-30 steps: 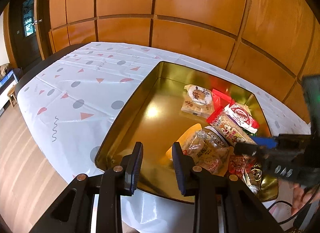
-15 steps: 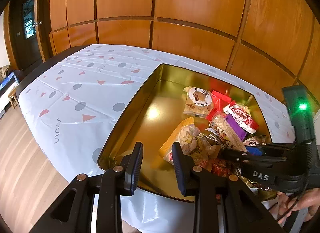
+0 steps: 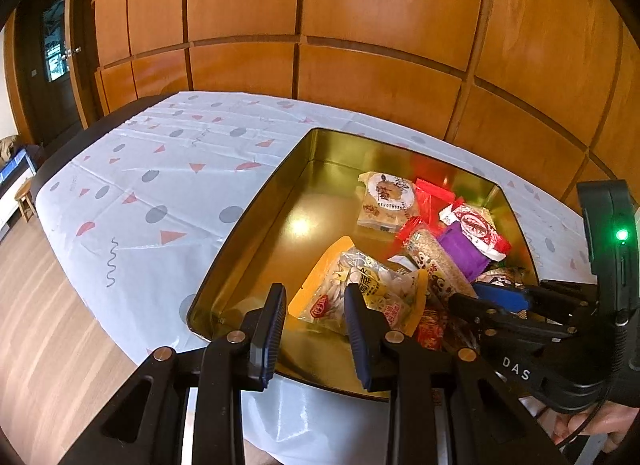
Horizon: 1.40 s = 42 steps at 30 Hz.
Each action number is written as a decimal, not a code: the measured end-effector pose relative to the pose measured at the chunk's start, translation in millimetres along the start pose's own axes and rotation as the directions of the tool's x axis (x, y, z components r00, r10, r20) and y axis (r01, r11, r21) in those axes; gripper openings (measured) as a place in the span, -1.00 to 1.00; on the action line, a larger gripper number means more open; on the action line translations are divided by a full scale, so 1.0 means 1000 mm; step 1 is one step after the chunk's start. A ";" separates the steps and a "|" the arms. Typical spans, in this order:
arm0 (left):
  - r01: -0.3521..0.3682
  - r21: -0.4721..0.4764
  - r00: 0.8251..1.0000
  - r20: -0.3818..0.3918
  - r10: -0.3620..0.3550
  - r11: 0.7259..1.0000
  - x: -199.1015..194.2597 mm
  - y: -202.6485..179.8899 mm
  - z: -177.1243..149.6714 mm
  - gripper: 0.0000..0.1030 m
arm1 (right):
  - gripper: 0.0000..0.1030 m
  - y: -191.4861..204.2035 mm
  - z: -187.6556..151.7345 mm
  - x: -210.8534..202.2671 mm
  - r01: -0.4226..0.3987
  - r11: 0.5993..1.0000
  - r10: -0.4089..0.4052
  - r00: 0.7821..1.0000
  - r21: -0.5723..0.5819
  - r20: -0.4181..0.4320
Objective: Organize snacks
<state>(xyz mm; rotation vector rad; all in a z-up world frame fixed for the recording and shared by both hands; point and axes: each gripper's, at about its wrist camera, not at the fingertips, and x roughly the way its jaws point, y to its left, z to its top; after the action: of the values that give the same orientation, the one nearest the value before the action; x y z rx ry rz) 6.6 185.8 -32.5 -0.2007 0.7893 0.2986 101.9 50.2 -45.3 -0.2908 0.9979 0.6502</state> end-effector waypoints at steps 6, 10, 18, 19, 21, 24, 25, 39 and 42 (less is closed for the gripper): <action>-0.003 0.000 1.000 0.007 0.003 1.000 -0.004 -0.002 0.001 -0.38 | -0.49 -0.001 -0.004 -0.003 -0.007 1.000 0.007 1.000 0.022 -0.008; 0.002 0.009 1.000 0.013 -0.002 1.000 -0.007 -0.005 0.000 -0.37 | -0.49 -0.005 -0.007 -0.006 -0.033 0.998 0.034 0.999 0.061 -0.014; 0.009 0.029 0.999 0.039 -0.010 1.000 -0.015 -0.014 -0.001 -0.32 | -0.32 -0.008 -0.017 -0.031 -0.003 0.995 -0.001 0.999 0.097 0.044; 0.011 0.030 0.999 0.042 -0.012 0.999 -0.016 -0.015 -0.001 -0.32 | -0.25 -0.009 -0.019 -0.037 0.006 0.995 -0.012 0.998 0.103 0.060; 0.014 0.037 0.999 0.051 -0.016 0.999 -0.019 -0.018 -0.001 -0.31 | -0.08 -0.010 -0.022 -0.049 0.020 0.993 -0.032 0.995 0.120 0.095; 0.020 0.046 0.998 0.057 -0.023 0.999 -0.021 -0.023 -0.002 -0.31 | -0.07 -0.012 -0.030 -0.064 0.052 0.988 -0.072 0.988 0.144 0.134; 0.024 0.050 0.998 0.059 -0.027 0.998 -0.023 -0.026 -0.003 -0.30 | -0.06 -0.014 -0.033 -0.069 0.062 0.986 -0.085 0.986 0.156 0.144; 0.031 0.092 0.993 0.110 -0.042 0.995 -0.049 -0.051 -0.014 -0.10 | 0.39 -0.022 -0.076 -0.112 0.212 0.943 -0.275 0.929 0.256 0.246; 0.032 0.095 0.990 0.135 -0.045 0.995 -0.056 -0.052 -0.015 0.04 | 0.42 -0.024 -0.081 -0.112 0.215 0.938 -0.283 0.928 0.271 0.243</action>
<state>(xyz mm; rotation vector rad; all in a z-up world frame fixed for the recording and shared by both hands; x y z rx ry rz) -23.1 122.3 0.6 -0.1071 0.6613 0.2361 19.8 -51.1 6.4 -0.1055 0.7414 0.3202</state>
